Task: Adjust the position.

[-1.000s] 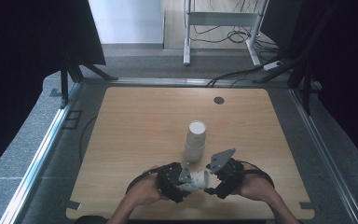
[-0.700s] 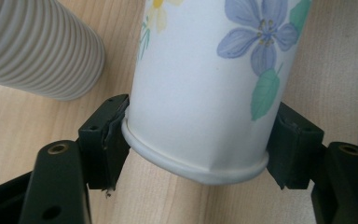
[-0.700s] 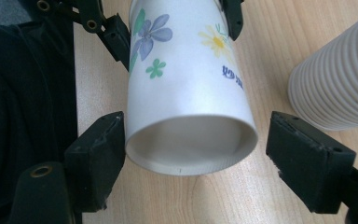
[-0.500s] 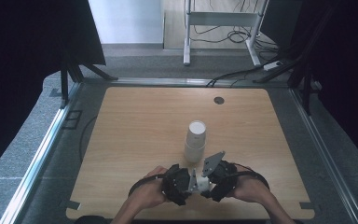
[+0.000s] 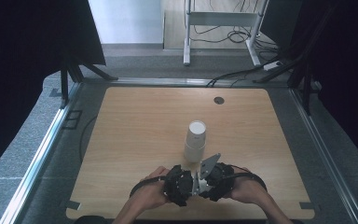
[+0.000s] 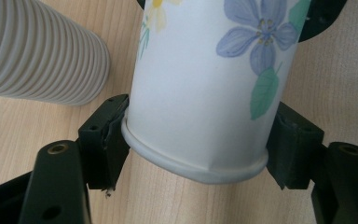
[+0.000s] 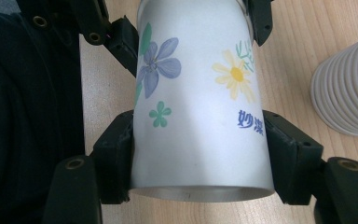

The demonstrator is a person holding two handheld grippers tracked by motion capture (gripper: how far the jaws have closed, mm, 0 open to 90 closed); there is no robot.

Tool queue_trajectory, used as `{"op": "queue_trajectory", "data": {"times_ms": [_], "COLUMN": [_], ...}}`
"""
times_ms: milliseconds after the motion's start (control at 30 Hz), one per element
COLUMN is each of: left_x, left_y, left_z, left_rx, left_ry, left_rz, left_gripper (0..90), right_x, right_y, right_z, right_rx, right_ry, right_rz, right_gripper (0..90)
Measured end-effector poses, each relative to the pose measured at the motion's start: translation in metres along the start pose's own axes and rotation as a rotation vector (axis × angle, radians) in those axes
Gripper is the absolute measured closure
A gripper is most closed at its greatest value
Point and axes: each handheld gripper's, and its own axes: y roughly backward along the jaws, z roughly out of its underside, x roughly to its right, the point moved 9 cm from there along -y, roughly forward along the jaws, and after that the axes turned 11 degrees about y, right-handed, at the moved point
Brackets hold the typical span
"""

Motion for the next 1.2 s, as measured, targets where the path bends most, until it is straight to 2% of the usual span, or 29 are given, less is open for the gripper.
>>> {"op": "queue_trajectory", "data": {"times_ms": [67,167,200,233,267,333,367,433,467,567,800,867,967,1133,1167,1200], "left_x": [0.000,0.000,0.003,0.013,-0.004,-0.004,-0.005,-0.006,-0.006,-0.009,-0.014,-0.015,-0.017,-0.019,-0.019,-0.018], "left_y": [0.000,0.001,-0.001,-0.006,0.003,0.004,0.007,0.010,0.010,0.015,0.020,0.022,0.024,0.027,0.029,0.029], "left_z": [0.000,0.000,-0.002,-0.012,0.000,0.000,0.000,0.000,0.000,-0.001,0.000,0.000,0.000,0.000,0.000,0.000], "left_rx": [0.002,0.010,0.050,0.170,0.025,0.035,0.059,0.084,0.084,0.130,0.183,0.215,0.250,0.296,0.317,0.326], "left_ry": [0.005,0.008,0.051,0.191,0.004,0.016,0.038,0.055,0.055,0.088,0.120,0.138,0.165,0.184,0.190,0.193], "left_rz": [0.006,0.012,0.034,0.077,0.041,0.050,0.077,0.111,0.111,0.148,0.202,0.231,0.259,0.296,0.321,0.328], "left_gripper": [29.7,28.0,27.4,26.7,25.8,23.9,22.5,19.4,18.8,18.2,17.9,17.7,17.6,17.7,17.7,17.7], "right_x": [0.000,0.000,0.001,0.001,0.001,0.001,0.002,0.002,0.003,0.004,0.007,0.007,0.009,0.010,0.010,0.010], "right_y": [0.000,0.001,0.002,0.002,0.003,0.004,0.006,0.009,0.011,0.014,0.021,0.023,0.025,0.027,0.028,0.028], "right_z": [0.000,0.000,0.000,0.000,0.000,0.000,0.000,0.000,0.000,0.000,0.001,0.001,0.002,0.002,0.003,0.004], "right_rx": [0.002,0.018,0.023,0.031,0.036,0.045,0.063,0.077,0.086,0.111,0.146,0.168,0.190,0.228,0.240,0.243], "right_ry": [0.010,-0.002,-0.003,-0.004,-0.007,-0.009,-0.012,-0.021,-0.020,-0.028,-0.036,-0.037,-0.023,-0.018,-0.006,0.000], "right_rz": [-0.001,-0.009,-0.012,-0.011,-0.012,-0.019,-0.020,-0.021,-0.020,-0.018,-0.007,-0.009,-0.005,-0.002,-0.002,0.002], "right_gripper": [35.7,36.1,36.1,36.1,36.1,36.1,36.1,36.1,36.1,36.1,36.2,36.2,36.3,36.4,36.4,36.4]}}
